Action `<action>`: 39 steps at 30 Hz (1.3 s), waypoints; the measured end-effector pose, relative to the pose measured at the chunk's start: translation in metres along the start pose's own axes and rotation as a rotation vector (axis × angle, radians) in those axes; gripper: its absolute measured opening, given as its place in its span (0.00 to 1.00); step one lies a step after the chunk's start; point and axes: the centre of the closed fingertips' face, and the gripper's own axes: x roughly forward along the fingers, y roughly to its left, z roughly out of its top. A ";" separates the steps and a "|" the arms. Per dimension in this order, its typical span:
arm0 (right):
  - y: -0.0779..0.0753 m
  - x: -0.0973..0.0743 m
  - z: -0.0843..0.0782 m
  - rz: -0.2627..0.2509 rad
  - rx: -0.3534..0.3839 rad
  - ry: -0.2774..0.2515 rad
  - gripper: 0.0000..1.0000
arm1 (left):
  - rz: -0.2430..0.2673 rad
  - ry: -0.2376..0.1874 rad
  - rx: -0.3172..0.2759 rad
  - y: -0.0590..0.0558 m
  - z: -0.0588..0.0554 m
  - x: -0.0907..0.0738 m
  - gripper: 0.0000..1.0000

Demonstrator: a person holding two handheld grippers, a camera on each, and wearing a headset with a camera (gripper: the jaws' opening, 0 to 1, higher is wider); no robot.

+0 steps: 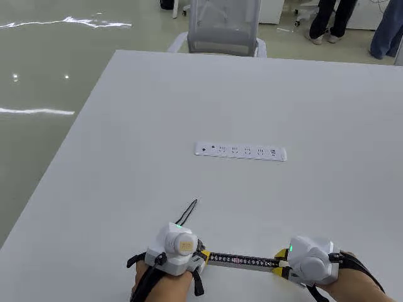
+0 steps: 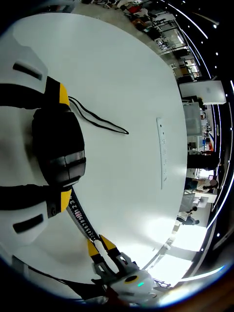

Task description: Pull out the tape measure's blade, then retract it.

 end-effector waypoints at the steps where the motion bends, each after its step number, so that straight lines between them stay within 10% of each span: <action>1: 0.000 0.000 0.001 0.001 0.000 0.000 0.13 | 0.000 0.001 0.000 0.000 0.000 0.000 0.59; 39: 0.005 0.009 0.016 0.024 -0.010 -0.001 0.13 | -0.001 0.003 -0.003 -0.001 -0.001 -0.001 0.60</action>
